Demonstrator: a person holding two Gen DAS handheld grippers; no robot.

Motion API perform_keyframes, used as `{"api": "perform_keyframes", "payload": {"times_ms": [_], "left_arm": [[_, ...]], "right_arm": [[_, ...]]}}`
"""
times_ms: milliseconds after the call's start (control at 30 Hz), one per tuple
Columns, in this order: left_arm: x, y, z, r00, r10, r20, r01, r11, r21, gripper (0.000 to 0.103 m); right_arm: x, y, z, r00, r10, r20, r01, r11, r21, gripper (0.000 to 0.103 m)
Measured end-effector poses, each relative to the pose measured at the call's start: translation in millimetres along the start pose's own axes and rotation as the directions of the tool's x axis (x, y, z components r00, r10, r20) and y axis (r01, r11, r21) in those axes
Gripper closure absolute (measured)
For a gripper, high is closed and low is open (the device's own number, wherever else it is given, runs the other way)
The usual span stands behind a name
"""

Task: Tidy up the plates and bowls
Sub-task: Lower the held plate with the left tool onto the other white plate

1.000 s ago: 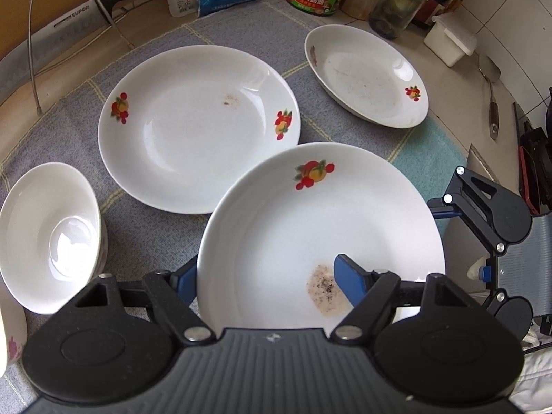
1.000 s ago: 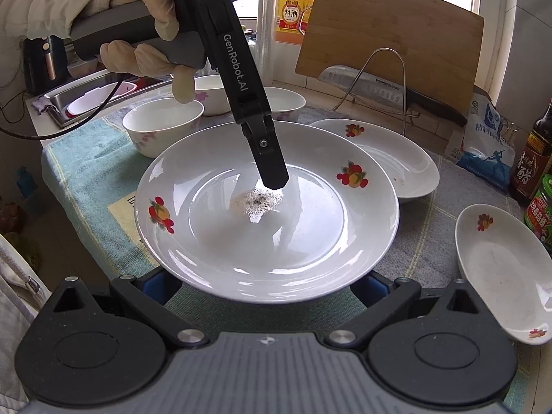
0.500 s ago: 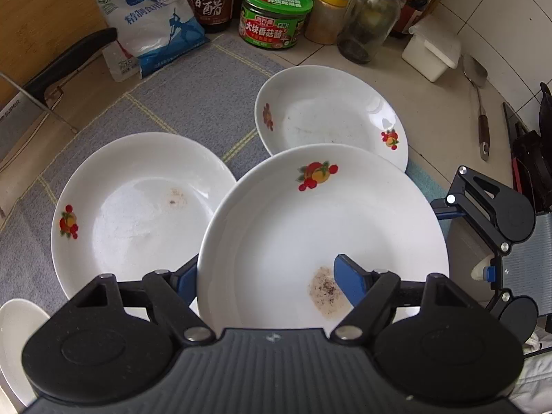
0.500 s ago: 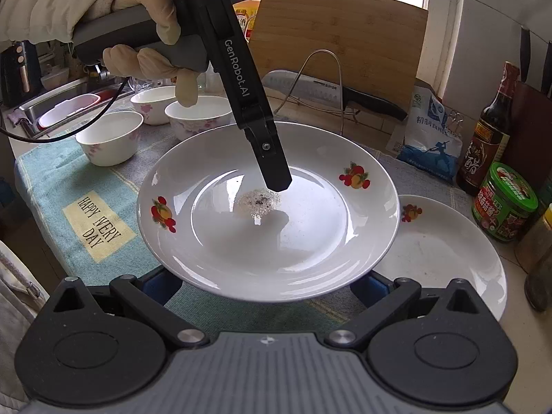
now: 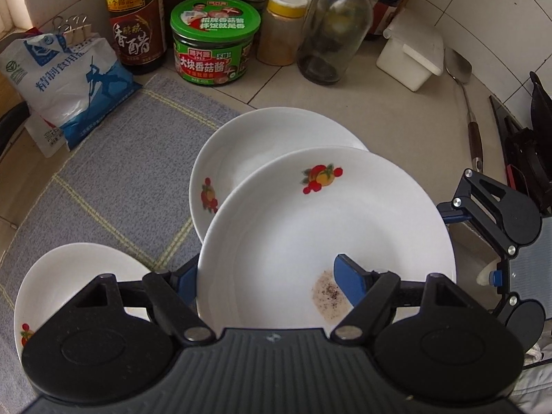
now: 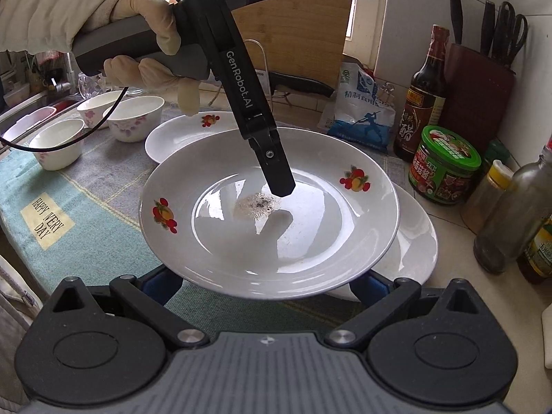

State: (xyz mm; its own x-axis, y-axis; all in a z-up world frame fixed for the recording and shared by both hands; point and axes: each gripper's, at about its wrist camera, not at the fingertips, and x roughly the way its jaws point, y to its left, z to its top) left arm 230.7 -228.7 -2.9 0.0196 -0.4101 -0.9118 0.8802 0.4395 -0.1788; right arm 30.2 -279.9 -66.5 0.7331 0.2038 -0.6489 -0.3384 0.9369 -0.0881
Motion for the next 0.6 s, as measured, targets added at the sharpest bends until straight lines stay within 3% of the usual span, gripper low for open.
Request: {"api": "perform_keyframes", "payload": {"times_ms": [600], "left_arm": [[47,-4,43,0.999,-0.031,-0.023,0.032,0.998,0.058,0.025]], "right_arm": [[-2,-41,-14,0.999,-0.036,-0.015,0.037,0.995,0.094,0.000]]}}
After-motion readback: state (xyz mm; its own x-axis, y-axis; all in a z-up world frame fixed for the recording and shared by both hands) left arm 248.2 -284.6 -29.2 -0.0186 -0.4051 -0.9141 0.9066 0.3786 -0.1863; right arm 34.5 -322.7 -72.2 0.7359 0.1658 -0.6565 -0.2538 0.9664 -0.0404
